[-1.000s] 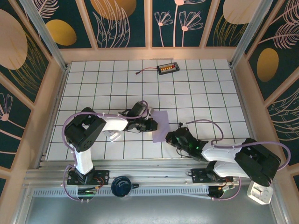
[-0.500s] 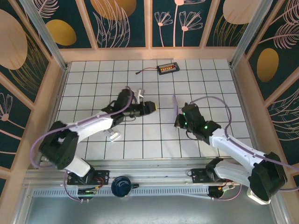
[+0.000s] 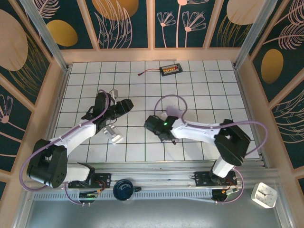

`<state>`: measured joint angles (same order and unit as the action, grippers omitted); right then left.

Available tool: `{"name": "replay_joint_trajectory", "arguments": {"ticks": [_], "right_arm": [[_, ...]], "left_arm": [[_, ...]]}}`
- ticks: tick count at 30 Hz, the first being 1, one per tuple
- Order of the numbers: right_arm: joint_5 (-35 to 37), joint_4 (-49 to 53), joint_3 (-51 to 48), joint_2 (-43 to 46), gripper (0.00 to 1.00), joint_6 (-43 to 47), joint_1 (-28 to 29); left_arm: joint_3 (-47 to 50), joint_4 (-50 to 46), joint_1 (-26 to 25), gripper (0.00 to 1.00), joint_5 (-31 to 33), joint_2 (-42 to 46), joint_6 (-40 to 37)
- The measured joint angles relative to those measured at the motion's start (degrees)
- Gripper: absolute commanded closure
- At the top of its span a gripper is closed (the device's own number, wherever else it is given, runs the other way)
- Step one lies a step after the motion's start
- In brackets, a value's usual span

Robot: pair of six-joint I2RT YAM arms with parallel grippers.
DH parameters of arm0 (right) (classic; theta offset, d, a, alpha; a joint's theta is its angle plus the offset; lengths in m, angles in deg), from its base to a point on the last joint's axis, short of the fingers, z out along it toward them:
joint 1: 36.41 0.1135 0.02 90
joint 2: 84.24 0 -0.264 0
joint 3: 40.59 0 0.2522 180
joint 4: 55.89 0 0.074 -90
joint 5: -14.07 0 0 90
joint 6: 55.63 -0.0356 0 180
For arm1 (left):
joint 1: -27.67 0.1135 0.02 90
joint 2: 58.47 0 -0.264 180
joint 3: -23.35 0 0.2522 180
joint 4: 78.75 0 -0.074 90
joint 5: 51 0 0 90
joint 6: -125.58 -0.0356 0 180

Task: Fold a paper plane with a square sheet of paper (pick it up from the middle)
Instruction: Turn over the paper at the center of the table, then third fold the triangle at the center of the table.

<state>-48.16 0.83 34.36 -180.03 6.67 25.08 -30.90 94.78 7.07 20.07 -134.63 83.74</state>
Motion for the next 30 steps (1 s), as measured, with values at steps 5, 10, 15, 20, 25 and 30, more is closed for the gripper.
{"name": "replay_joint_trajectory", "arguments": {"ticks": [5, 10, 15, 20, 25, 30], "right_arm": [[-5.62, -5.55, -1.03, -0.20, 0.97, 1.97, 2.27], [-12.46, -14.88, -6.82, 3.21, 0.94, 3.67, 2.08], [-17.92, -23.30, -12.37, 6.64, 0.92, 4.35, 0.96], [-21.77, -29.29, -16.94, 10.14, 0.92, 4.52, -0.35], [-23.39, -33.05, -18.80, 10.80, 0.92, 4.50, -0.79], [-24.00, -34.38, -19.52, 10.78, 0.92, 4.50, -0.83]], "left_arm": [[0.00, -0.24, 0.09, 0.49, -1.16, -1.73, -0.02], [0.00, 0.44, -0.11, 0.56, -5.95, -6.51, 1.25], [-0.46, 3.74, -2.75, 0.59, -10.95, -11.69, 3.69], [-2.91, 8.15, -6.03, 0.61, -14.99, -16.59, 6.64], [-7.45, 9.70, -8.41, 0.61, -17.42, -21.68, 7.69], [-12.17, 9.94, -10.78, 0.61, -18.67, -27.36, 7.65]]}}
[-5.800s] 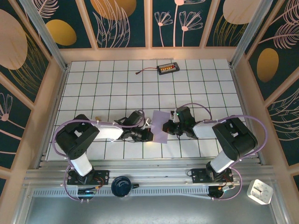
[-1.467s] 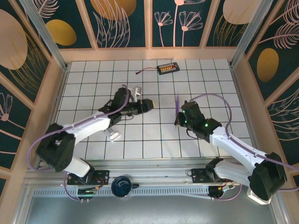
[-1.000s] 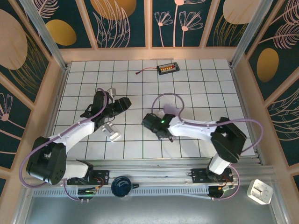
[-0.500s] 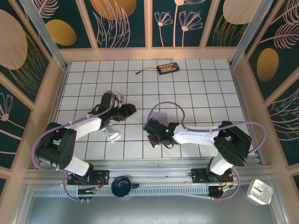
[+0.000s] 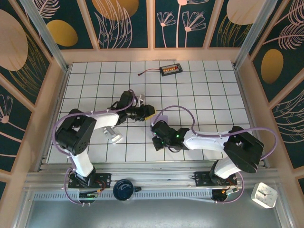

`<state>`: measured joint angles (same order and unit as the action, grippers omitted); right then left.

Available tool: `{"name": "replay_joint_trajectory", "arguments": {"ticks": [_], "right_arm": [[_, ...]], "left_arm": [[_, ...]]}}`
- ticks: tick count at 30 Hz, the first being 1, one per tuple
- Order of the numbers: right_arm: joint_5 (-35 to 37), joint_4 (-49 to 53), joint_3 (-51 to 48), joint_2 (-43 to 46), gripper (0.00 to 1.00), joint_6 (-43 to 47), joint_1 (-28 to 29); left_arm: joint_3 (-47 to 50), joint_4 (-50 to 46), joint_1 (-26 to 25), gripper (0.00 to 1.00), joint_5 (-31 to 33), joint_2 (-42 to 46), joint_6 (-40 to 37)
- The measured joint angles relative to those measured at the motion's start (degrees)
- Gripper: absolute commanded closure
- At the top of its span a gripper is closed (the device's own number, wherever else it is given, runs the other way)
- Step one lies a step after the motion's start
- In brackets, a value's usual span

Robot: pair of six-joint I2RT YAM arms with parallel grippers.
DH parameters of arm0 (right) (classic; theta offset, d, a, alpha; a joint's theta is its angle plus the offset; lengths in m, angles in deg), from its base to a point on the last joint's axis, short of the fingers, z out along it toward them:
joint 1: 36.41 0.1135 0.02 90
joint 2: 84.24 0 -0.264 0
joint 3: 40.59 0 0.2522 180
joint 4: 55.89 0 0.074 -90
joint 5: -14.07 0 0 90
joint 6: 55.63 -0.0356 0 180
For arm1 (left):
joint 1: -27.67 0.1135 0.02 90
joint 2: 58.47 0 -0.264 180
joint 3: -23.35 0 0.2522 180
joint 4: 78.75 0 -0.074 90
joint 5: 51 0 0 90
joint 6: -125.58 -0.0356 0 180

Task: Fold a paper plane with a square sheet of paper (pick it up from the middle)
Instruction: Third fold the triangle at the center of the table.

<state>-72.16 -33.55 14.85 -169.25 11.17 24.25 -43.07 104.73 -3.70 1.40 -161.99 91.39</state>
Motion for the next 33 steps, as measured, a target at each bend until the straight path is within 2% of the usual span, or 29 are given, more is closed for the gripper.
{"name": "replay_joint_trajectory", "arguments": {"ticks": [8, 20, 25, 33], "right_arm": [[-0.90, -2.45, -1.01, 0.00, 0.89, 0.00, -0.74], [-6.97, -6.75, -4.17, 3.21, 0.81, -0.04, -4.26], [-8.02, -7.32, -4.90, 3.67, 0.81, -0.02, -5.18], [-9.11, -8.41, -6.05, 3.65, 0.97, 0.04, -6.40]], "left_arm": [[-6.23, -5.20, -2.16, 0.62, -0.17, -6.49, -4.37], [-7.54, -11.06, -2.12, 0.64, 0.59, -9.90, -10.27], [-8.09, -11.87, -2.12, 0.66, 0.57, -10.29, -11.41], [-8.26, -12.35, -2.12, 0.68, 0.59, -10.38, -12.33]]}}
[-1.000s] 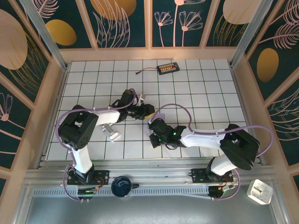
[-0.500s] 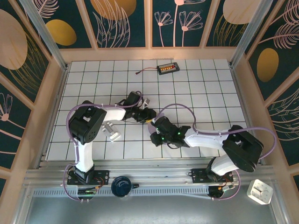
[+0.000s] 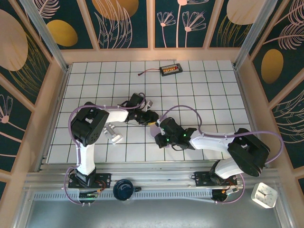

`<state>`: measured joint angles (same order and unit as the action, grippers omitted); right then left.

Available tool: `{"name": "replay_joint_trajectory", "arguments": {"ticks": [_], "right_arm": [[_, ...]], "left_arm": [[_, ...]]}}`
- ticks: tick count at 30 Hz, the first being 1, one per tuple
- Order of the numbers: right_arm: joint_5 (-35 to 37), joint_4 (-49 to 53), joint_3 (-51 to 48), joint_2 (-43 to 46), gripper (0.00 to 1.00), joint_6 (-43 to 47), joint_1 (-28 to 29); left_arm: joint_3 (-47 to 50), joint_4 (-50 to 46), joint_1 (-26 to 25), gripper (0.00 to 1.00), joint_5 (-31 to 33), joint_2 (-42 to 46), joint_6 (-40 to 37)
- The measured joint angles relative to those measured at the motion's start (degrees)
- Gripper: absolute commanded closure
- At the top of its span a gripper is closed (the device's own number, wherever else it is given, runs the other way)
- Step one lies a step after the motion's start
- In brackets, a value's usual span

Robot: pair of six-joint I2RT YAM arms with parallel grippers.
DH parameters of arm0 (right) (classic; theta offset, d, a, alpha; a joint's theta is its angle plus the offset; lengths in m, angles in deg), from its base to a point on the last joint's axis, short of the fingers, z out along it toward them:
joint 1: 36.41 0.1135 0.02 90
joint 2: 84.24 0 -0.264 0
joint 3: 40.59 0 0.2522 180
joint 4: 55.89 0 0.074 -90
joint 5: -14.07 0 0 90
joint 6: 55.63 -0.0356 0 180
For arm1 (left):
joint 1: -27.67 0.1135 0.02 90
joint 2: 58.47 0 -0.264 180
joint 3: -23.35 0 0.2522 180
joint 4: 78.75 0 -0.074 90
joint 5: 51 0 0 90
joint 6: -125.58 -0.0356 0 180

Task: Fold a paper plane with a square sheet of paper (pick it up from the middle)
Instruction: Third fold the triangle at the center of the table.

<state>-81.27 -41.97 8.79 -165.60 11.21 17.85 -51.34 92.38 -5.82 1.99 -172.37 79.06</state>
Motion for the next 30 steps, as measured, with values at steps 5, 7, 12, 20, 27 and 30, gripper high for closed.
{"name": "replay_joint_trajectory", "arguments": {"ticks": [5, 7, 12, 20, 27, 30], "right_arm": [[-2.27, -1.27, -0.13, 0.02, 1.00, -0.07, -2.01], [-3.34, -1.42, -0.13, 0.00, 1.00, 0.00, -3.23], [-5.31, -1.29, -0.13, -0.39, 1.00, 0.44, -6.19], [-6.58, -0.57, -0.09, -3.34, 1.00, 1.68, -9.22], [-6.58, 0.50, 1.11, -5.73, 1.00, 2.29, -10.29], [-6.54, 0.52, 1.53, -6.03, 1.00, 2.80, -10.47]], "left_arm": [[-0.39, -0.55, 0.00, 0.68, -0.02, -0.26, -0.57], [-0.81, -0.96, 0.00, 0.68, -0.07, -0.50, -0.96], [-1.55, -1.95, 0.00, 0.68, -0.26, -0.83, -1.88], [-1.77, -2.34, 0.00, 0.68, -0.31, -0.90, -2.64], [-1.88, -2.58, 0.00, 0.68, -0.24, -0.92, -2.82], [-1.88, -2.60, 0.00, 0.68, -0.24, -0.92, -2.84]]}}
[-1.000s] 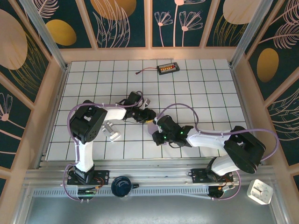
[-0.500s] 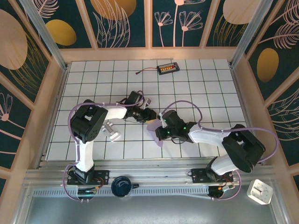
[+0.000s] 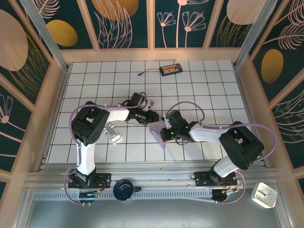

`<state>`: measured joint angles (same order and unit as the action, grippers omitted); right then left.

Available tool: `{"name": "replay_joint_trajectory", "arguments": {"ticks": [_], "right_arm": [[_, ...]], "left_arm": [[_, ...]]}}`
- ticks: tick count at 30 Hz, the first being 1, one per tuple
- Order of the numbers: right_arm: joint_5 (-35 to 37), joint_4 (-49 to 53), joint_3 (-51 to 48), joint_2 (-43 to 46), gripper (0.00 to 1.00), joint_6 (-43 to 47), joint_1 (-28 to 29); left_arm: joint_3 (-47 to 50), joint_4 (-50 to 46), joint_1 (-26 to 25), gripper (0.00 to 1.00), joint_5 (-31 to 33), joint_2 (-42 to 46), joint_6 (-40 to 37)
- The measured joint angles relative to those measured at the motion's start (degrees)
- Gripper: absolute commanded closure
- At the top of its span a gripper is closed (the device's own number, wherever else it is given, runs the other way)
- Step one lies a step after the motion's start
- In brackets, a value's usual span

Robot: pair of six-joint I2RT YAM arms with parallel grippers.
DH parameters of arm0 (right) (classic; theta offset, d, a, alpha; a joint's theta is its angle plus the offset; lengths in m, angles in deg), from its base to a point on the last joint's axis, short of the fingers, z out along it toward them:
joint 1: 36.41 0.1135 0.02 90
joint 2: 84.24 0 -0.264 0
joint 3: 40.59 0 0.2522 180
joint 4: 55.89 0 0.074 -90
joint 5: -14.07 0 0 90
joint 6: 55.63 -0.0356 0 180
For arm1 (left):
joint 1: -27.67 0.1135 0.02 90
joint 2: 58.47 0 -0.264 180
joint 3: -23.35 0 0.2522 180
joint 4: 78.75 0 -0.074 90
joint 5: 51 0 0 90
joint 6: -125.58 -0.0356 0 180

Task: Fold a paper plane with a square sheet of paper (pick it up from the middle)
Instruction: Third fold the triangle at the center of the table.

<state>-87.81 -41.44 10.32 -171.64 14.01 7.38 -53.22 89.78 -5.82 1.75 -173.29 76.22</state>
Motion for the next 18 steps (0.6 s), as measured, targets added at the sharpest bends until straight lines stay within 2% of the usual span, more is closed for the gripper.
{"name": "replay_joint_trajectory", "arguments": {"ticks": [18], "right_arm": [[0.24, 1.25, 0.90, -1.33, 1.00, 2.10, -1.40]], "left_arm": [[-0.22, -0.50, 0.00, 0.68, 0.04, 0.00, -0.52]]}}
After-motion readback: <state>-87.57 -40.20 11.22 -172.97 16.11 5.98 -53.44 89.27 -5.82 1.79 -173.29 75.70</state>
